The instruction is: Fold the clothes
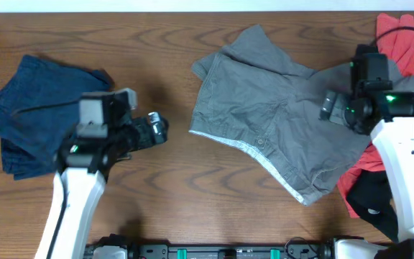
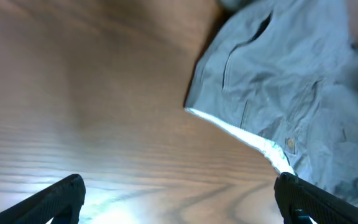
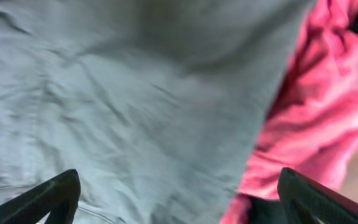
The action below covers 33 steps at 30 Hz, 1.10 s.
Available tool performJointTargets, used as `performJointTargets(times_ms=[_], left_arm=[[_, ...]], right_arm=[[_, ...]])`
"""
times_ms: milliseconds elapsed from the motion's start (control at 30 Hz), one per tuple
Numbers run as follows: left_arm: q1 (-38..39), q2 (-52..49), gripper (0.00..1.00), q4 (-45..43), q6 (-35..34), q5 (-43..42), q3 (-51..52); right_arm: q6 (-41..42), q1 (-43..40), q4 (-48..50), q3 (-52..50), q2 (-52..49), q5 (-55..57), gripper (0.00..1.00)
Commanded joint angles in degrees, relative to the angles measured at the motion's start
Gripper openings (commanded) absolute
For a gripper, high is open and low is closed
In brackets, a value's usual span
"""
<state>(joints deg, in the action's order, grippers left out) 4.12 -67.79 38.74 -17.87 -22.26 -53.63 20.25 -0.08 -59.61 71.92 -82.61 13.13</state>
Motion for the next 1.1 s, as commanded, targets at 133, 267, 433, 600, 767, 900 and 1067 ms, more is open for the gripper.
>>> performJointTargets(times_ms=[133, 267, 433, 600, 767, 900, 1067], left_arm=[[6.7, -15.2, 0.98, -8.0, -8.4, -1.7, -1.0], [8.8, -23.2, 0.98, -14.1, -13.1, -1.7, -1.0], [9.9, -31.7, 0.98, -22.8, -17.1, -1.7, -1.0], [11.6, -36.9, 0.94, -26.9, -23.1, -2.1, -1.0], [13.9, -37.4, 0.57, -27.8, -23.2, -2.8, -1.0], [14.7, -37.4, 0.06, -28.2, -23.2, -2.8, -1.0], [12.7, -35.2, 0.06, -24.7, -20.2, -2.8, -1.0]], right_arm=[[0.7, -3.0, -1.0, -1.4, -0.2, -1.2, 0.99], [0.8, -3.0, -1.1, -1.4, -0.2, -2.5, 0.99], [0.7, -3.0, -1.7, -1.4, -0.2, -3.1, 0.99], [0.9, -3.0, -1.7, -1.4, -0.2, -3.6, 0.99], [1.4, -3.0, -1.5, -1.4, -0.2, -3.5, 0.99], [2.1, -3.0, -1.4, -1.4, -0.2, -3.5, 0.99], [2.0, -3.0, -1.5, -1.4, -0.2, -3.5, 0.99]])
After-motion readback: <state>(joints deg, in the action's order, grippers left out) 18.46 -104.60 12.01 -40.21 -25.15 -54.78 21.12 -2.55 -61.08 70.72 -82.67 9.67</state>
